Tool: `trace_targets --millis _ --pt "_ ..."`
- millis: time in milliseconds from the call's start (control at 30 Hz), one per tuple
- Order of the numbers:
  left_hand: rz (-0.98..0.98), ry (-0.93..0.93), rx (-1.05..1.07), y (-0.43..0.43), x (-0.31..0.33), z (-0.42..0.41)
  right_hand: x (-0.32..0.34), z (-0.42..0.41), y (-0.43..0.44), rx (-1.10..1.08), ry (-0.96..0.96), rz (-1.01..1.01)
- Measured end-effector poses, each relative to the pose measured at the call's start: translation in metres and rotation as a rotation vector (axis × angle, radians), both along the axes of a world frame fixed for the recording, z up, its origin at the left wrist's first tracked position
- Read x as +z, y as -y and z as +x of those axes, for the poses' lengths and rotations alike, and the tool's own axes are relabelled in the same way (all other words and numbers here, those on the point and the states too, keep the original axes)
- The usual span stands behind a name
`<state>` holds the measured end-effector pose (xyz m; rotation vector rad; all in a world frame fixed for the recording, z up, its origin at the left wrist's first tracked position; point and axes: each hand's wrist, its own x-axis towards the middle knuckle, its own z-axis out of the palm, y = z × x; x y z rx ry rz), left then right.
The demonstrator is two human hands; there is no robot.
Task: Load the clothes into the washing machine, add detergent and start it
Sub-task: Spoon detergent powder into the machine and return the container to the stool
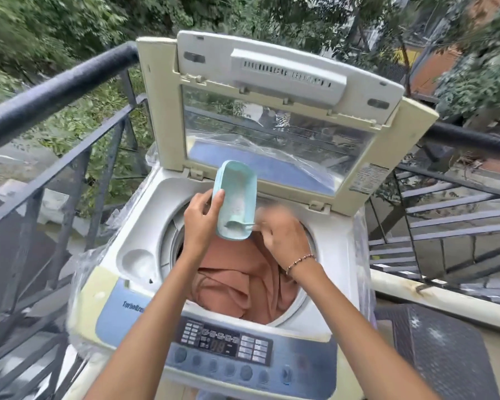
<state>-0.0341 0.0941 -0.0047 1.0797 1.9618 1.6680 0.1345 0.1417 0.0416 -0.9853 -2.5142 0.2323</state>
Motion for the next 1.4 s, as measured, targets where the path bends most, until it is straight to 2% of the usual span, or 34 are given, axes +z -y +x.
trace_targets --millis 300,400,533,633,767,933,1033,1133,1233,1400 --pt "-0.146 0.103 0.010 0.010 -0.025 -0.024 -0.016 -0.038 0.002 -0.182 -0.102 -0.694" --pt "-0.178 0.110 -0.049 0.017 -0.027 -0.021 -0.027 -0.041 0.004 -0.201 -0.124 -0.824" --pt "-0.177 0.186 -0.014 0.023 -0.031 -0.020 -0.035 -0.043 0.009 -0.289 -0.188 -1.043" --pt "-0.183 0.284 0.041 0.025 -0.032 -0.020 -0.039 -0.042 0.010 -0.345 -0.279 -1.127" --pt "-0.222 0.410 0.116 0.025 -0.036 -0.022 -0.038 -0.041 0.004 -0.417 -0.418 -1.131" --pt "-0.268 0.446 0.168 0.021 -0.038 -0.022 -0.027 -0.039 -0.014 -0.470 -0.579 -1.193" --pt "-0.309 0.459 0.178 0.018 -0.042 -0.022 -0.023 -0.035 -0.032 -0.549 -0.668 -1.136" --pt "-0.324 0.497 0.192 0.015 -0.044 -0.023 -0.031 -0.034 -0.050 -0.678 -0.640 -0.948" --pt "-0.319 0.521 0.183 0.013 -0.043 -0.021 -0.044 -0.037 -0.058 -0.704 -0.441 -0.644" --pt "-0.319 0.510 0.184 0.009 -0.040 -0.021 -0.070 -0.038 -0.055 -0.448 -0.107 -0.167"
